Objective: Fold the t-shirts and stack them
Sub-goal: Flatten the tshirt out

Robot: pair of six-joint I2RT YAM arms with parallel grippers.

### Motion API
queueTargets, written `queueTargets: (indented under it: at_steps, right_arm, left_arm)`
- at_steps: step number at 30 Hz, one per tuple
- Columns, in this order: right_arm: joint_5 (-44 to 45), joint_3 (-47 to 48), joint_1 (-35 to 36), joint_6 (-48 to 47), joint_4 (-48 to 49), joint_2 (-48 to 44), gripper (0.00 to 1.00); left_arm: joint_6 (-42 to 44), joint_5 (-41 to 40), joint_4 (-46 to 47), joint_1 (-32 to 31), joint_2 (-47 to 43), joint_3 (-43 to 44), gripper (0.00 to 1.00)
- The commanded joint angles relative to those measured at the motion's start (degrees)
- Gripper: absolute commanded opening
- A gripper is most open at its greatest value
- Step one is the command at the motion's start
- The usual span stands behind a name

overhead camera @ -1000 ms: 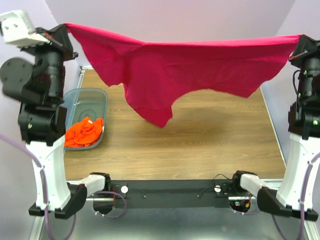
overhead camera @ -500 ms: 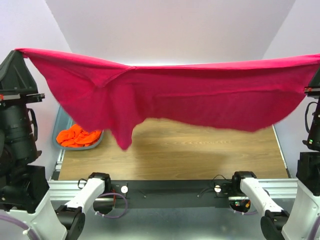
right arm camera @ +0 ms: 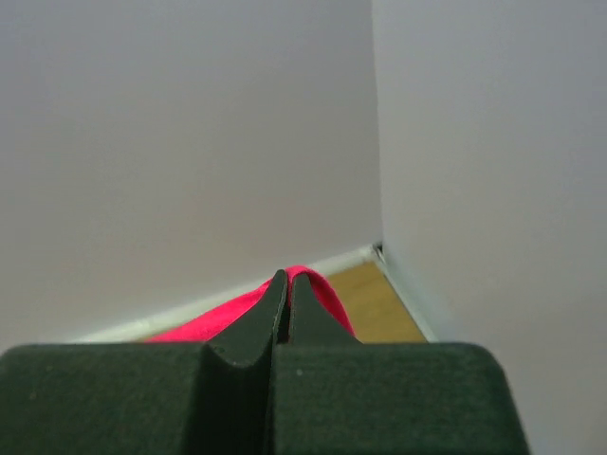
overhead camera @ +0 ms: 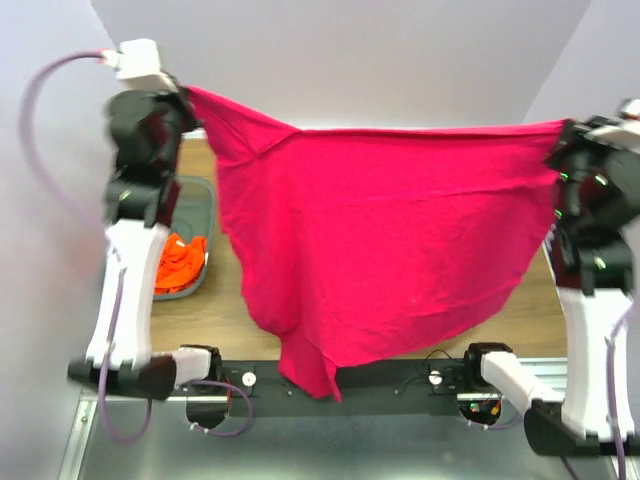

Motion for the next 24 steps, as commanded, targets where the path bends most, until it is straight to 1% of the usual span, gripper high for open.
queueTargets:
  at_steps: [1,2,4,5,6,7,8,9,10,11,12,15,16,20,24]
  right_arm:
    - [4.82,-7.12,0.16,-0.91,-0.47,7.46,0.01]
    - [4.92,-10.62,0.16,-0.65,1.37,10.61,0.01]
    - [4.92,-13.8,0.16,-0.47,3.92,14.05,0.01]
    - [4.92,-16.43,0.16,-0.38,7.15,17.29,0.01]
    - [4.66,-17.76,0.16,-0.03,8.93,19.32,0.01]
    - [4.22,-18.64,0.16,0.41,10.77,21.25,0.01]
    - [3.69,-19.44,-0.01,0.76,12.44,23.01,0.01]
    - [2.99,-19.97,-0.45,1.2,15.33,27.3,0.01]
    - [1.59,-19.8,-0.54,1.46,16.58,29.34,0.01]
    - [1.14,-18.84,-0.71,1.29,17.72,33.8,0.01]
    - [0.44,-18.05,-0.72,1.2,19.39,35.93,0.01]
    - [-1.23,-14.1,-0.98,0.41,19.84,42.35,0.01]
    - [-2.19,-13.3,-1.15,0.15,19.84,46.11,0.01]
    - [-4.48,-10.4,-2.03,0.5,19.84,52.37,0.01]
    - [-5.8,-8.37,-3.26,1.03,19.84,55.81,0.01]
  left_arm:
    - [-0.18,0.88,7.12,0.68,6.75,-7.9,0.01]
    - [-0.88,0.97,8.09,0.68,10.34,-8.95,0.02]
    - [-1.32,1.32,10.03,0.77,14.74,-9.32,0.02]
    - [-1.59,1.33,10.21,0.77,19.81,-8.79,0.02]
    - [-1.76,1.67,10.39,0.68,25.09,-6.79,0.01]
    - [-1.85,1.85,10.21,0.77,25.14,-5.55,0.01]
    - [-2.03,2.2,10.13,0.68,29.92,-4.4,0.0]
    - [-2.46,2.81,10.04,0.68,31.97,-3.17,0.0]
    - [-2.73,3.95,10.65,0.6,35.56,-1.42,0.0]
    - [-2.82,4.22,10.91,0.51,37.08,-0.62,0.0]
    - [-2.99,4.58,11.18,0.42,38.4,1.13,0.0]
    - [-3.17,5.46,10.31,0.42,43.23,4.03,0.0]
    - [-3.43,5.46,9.87,0.51,44.38,4.74,0.0]
    - [-4.75,6.42,8.55,0.86,48.42,6.33,0.0]
    - [-6.94,8.09,6.79,0.86,49.57,6.95,0.0]
